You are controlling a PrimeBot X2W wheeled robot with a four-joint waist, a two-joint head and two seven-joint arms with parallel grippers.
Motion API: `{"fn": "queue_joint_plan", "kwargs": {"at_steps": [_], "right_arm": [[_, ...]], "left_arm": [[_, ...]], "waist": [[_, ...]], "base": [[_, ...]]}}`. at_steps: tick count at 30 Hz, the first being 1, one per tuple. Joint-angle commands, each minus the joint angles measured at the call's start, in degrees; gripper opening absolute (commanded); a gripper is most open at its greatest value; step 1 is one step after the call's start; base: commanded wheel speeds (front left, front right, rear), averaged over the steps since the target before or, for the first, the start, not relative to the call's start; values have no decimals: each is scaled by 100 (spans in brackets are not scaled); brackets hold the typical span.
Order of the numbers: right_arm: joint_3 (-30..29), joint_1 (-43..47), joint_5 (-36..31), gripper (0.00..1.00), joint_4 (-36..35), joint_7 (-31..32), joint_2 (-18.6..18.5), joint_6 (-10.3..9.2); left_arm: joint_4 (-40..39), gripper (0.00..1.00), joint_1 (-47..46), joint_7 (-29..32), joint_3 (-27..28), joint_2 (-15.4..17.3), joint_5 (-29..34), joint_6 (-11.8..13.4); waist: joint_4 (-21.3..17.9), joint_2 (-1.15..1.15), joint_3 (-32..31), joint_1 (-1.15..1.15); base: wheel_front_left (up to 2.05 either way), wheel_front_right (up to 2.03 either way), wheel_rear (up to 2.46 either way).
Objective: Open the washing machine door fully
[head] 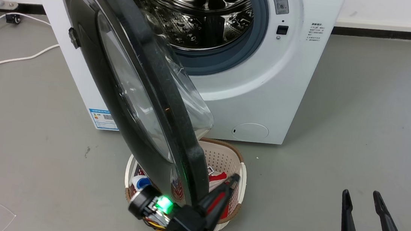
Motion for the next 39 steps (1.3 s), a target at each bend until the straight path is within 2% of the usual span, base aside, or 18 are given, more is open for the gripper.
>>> {"fn": "queue_joint_plan", "kwargs": {"at_steps": [1, 13, 28, 30, 39], "right_arm": [[-10, -53, 7, 100, 2, -13, 18, -2], [-34, -36, 44, 100, 73, -13, 17, -2], [34, 77, 107, 100, 205, -13, 15, -2], [23, 78, 98, 100, 251, -13, 15, -2], [56, -18, 38, 100, 346, -12, 14, -2]], "left_arm": [[25, 0, -81, -16, 83, 5, -41, 51], [189, 0, 11, -6, 657, 91, -56, 155], [-79, 0, 307, 2, 697, 95, 51, 179], [-138, 0, 369, 2, 707, 84, 56, 182], [-209, 0, 468, 11, 1161, 157, -83, 372]], "waist": [[-6, 0, 18, -1], [271, 0, 36, -1], [1182, 0, -15, -1], [1393, 0, 22, -1], [1827, 0, 182, -1]], "base": [[0, 0, 0], [0, 0, 0], [0, 0, 0], [0, 0, 0], [0, 0, 0]]}}
